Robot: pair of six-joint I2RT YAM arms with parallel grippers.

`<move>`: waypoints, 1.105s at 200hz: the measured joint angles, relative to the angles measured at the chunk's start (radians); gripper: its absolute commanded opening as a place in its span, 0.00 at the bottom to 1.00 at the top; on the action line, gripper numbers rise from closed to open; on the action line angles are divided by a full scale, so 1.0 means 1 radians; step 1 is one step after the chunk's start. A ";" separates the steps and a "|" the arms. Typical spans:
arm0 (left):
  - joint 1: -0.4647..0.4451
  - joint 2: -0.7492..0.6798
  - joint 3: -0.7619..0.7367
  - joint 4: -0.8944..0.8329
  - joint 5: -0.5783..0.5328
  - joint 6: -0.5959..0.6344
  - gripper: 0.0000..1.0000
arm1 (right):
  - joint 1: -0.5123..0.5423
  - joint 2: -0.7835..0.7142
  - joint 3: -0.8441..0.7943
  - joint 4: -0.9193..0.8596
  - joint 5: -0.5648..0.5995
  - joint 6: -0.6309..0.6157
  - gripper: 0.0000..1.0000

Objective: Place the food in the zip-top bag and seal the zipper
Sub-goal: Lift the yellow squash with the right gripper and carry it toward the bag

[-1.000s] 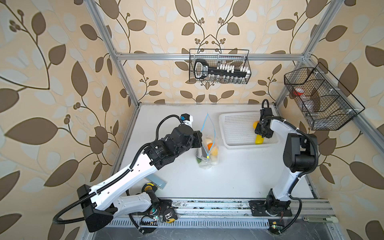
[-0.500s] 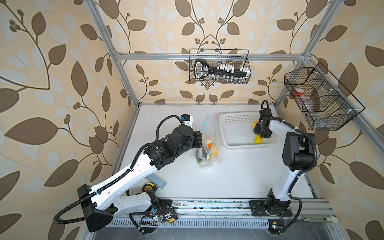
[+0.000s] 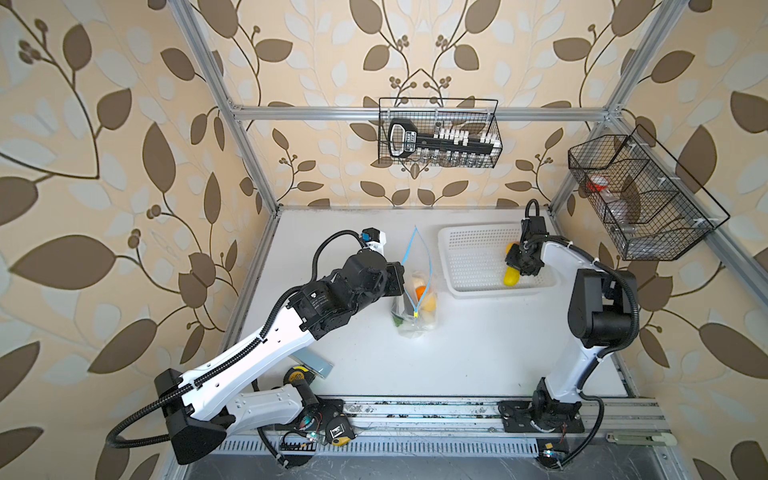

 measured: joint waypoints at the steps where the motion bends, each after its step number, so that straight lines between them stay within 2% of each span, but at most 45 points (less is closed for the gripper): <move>1: 0.000 0.000 0.000 0.000 0.000 0.000 0.00 | 0.000 -0.001 0.000 0.000 0.000 0.000 0.35; 78: 0.000 0.002 0.000 0.000 0.000 -0.008 0.00 | 0.043 -0.126 -0.026 0.020 -0.024 0.022 0.34; 130: 0.000 0.024 0.001 -0.001 0.000 -0.021 0.00 | 0.107 -0.246 -0.036 0.020 -0.026 0.031 0.34; 221: 0.000 0.045 0.047 -0.016 0.001 -0.030 0.00 | 0.350 -0.581 -0.016 0.004 -0.021 0.049 0.34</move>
